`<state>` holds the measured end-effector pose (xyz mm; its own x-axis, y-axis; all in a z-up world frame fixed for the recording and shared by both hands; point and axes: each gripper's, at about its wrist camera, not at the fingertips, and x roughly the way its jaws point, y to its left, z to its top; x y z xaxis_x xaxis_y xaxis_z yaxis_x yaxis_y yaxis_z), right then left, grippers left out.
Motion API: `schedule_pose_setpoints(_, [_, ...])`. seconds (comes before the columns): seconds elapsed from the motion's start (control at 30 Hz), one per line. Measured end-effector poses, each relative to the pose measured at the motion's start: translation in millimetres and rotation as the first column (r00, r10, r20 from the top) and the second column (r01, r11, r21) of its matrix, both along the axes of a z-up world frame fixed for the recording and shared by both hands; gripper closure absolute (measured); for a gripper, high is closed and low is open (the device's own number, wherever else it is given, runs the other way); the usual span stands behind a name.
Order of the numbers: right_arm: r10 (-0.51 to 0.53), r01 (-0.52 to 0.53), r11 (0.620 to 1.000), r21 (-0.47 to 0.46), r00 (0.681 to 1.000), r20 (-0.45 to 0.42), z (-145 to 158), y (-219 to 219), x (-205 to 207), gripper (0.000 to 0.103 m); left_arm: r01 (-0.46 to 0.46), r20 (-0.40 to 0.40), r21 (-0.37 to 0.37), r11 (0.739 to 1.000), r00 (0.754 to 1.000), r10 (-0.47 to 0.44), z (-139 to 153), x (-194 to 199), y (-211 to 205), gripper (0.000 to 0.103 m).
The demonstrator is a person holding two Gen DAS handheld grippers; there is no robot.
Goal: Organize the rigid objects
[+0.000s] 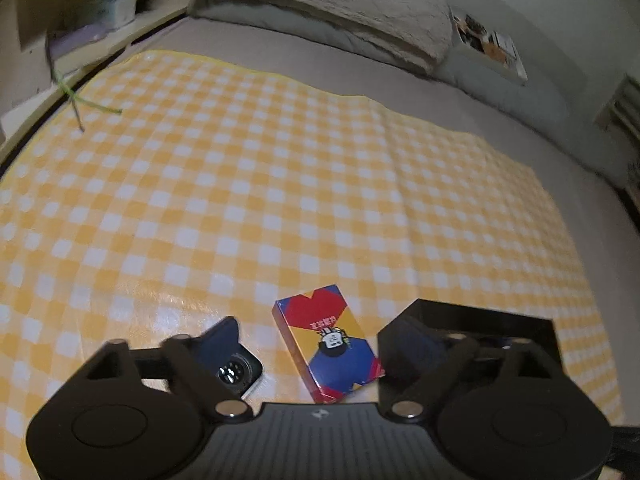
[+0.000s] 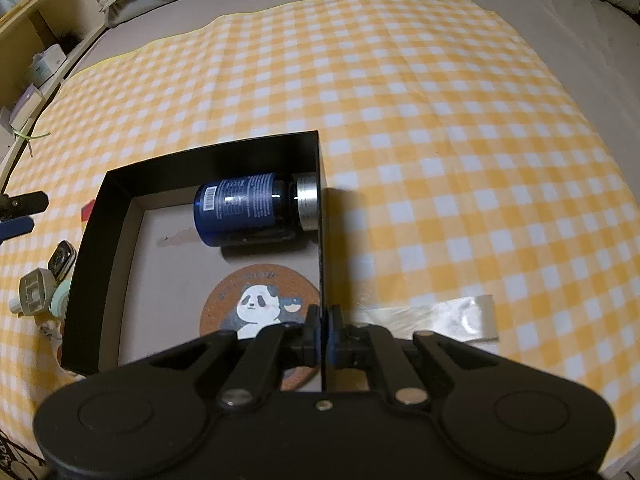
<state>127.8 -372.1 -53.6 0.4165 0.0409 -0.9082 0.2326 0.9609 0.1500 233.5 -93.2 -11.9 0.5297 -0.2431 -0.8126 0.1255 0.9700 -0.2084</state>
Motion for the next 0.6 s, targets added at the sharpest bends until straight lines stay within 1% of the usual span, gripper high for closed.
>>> schedule_pose_setpoints(0.07, [0.001, -0.001, 1.000, 0.000, 1.000, 0.000, 0.0, -0.1, 0.0, 0.099, 0.064, 0.009, 0.053, 0.997, 0.998, -0.065, -5.5, 4.5, -4.8, 0.014])
schedule_pose_setpoints(0.1, [0.000, 0.000, 1.000, 0.001, 1.000, -0.001, -0.1, -0.2, 0.1, 0.099, 0.112, 0.010, 0.085, 0.990, 0.994, -0.113, -8.4, 8.1, -9.3, 0.014])
schedule_pose_setpoints(0.13, [0.000, 0.000, 1.000, 0.002, 1.000, -0.001, -0.5, -0.5, 0.1, 0.099, 0.173, 0.007, 0.129, 0.976, 0.984, -0.176, -12.7, 10.7, -15.0, 0.014])
schedule_pose_setpoints(0.17, [-0.001, 0.001, 1.000, 0.004, 1.000, -0.002, -0.8, -0.9, 0.1, 0.099, 0.235, 0.003, 0.174, 0.956, 0.971, -0.239, -16.1, 12.5, -19.2, 0.014])
schedule_pose_setpoints(0.2, [-0.001, 0.001, 1.000, 0.005, 1.000, -0.003, -0.7, -1.0, 0.1, 0.099, 0.295, 0.007, 0.216, 0.931, 0.953, -0.304, -18.7, 13.2, -22.7, 0.014])
schedule_pose_setpoints(0.23, [-0.001, 0.001, 1.000, 0.005, 1.000, -0.003, -1.0, -1.1, 0.1, 0.099, 0.371, 0.014, 0.256, 0.893, 0.922, -0.387, -21.3, 13.3, -26.2, 0.014])
schedule_pose_setpoints(0.27, [0.000, 0.000, 1.000, 0.004, 1.000, -0.002, -0.7, -1.1, 0.1, 0.099, 0.421, 0.017, 0.290, 0.859, 0.895, -0.445, -23.4, 12.9, -29.0, 0.014])
schedule_pose_setpoints(0.3, [0.001, -0.001, 1.000, 0.004, 1.000, -0.001, -0.7, -1.1, 0.2, 0.099, 0.466, 0.016, 0.315, 0.827, 0.869, -0.495, -25.8, 12.2, -31.3, 0.014])
schedule_pose_setpoints(0.33, [0.003, -0.003, 1.000, 0.006, 1.000, 0.000, -0.8, -1.4, 0.2, 0.099, 0.508, 0.008, 0.319, 0.800, 0.843, -0.538, -28.0, 12.2, -33.0, 0.014])
schedule_pose_setpoints(0.43, [0.005, -0.005, 1.000, 0.015, 1.000, 0.000, -0.8, -2.3, 0.1, 0.098, 0.613, -0.023, 0.280, 0.739, 0.774, -0.633, -36.8, 14.1, -32.0, 0.014])
schedule_pose_setpoints(0.47, [0.005, -0.005, 1.000, 0.016, 1.000, 0.000, -0.9, -2.4, 0.4, 0.098, 0.645, -0.038, 0.276, 0.713, 0.748, -0.662, -40.8, 14.2, -33.2, 0.013])
schedule_pose_setpoints(0.5, [0.006, -0.006, 1.000, 0.016, 1.000, 0.000, -0.7, -2.0, 0.1, 0.098, 0.669, -0.048, 0.280, 0.688, 0.726, -0.686, -44.0, 12.6, -34.0, 0.013])
schedule_pose_setpoints(0.53, [0.006, -0.006, 1.000, 0.016, 1.000, -0.001, -0.5, -1.8, 0.1, 0.098, 0.695, -0.060, 0.293, 0.657, 0.699, -0.713, -49.1, 12.4, -35.7, 0.013])
schedule_pose_setpoints(0.6, [0.009, -0.009, 1.000, 0.015, 1.000, -0.003, -0.4, -1.7, 0.6, 0.098, 0.721, -0.082, 0.332, 0.608, 0.664, -0.743, -58.0, 10.3, -38.9, 0.013])
